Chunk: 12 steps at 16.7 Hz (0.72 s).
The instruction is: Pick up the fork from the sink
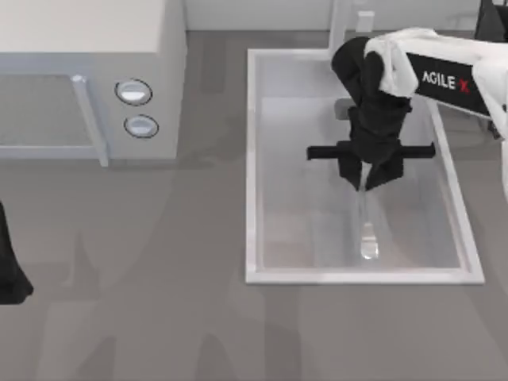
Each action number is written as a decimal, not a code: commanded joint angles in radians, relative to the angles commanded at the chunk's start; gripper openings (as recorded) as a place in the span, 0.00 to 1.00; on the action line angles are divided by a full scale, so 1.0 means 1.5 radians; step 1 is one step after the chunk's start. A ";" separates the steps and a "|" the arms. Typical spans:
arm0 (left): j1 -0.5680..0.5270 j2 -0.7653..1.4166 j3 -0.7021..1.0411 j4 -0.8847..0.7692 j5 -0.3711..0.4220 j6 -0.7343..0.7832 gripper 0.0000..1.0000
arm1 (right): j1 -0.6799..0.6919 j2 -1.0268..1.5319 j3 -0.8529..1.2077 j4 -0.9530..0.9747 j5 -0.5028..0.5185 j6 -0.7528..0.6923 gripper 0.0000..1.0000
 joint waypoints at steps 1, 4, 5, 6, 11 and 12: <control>0.000 0.000 0.000 0.000 0.000 0.000 1.00 | 0.000 -0.005 0.023 -0.029 0.000 0.000 0.00; 0.000 0.000 0.000 0.000 0.000 0.000 1.00 | 0.000 -0.026 0.102 -0.143 0.000 0.000 0.00; 0.000 0.000 0.000 0.000 0.000 0.000 1.00 | 0.000 -0.035 0.129 -0.182 -0.001 -0.001 0.00; 0.000 0.000 0.000 0.000 0.000 0.000 1.00 | -0.001 -0.044 0.153 -0.217 -0.001 -0.001 0.00; 0.000 0.000 0.000 0.000 0.000 0.000 1.00 | -0.001 -0.067 0.212 -0.285 -0.001 -0.002 0.00; 0.000 0.000 0.000 0.000 0.000 0.000 1.00 | -0.001 -0.067 0.212 -0.285 -0.001 -0.002 0.00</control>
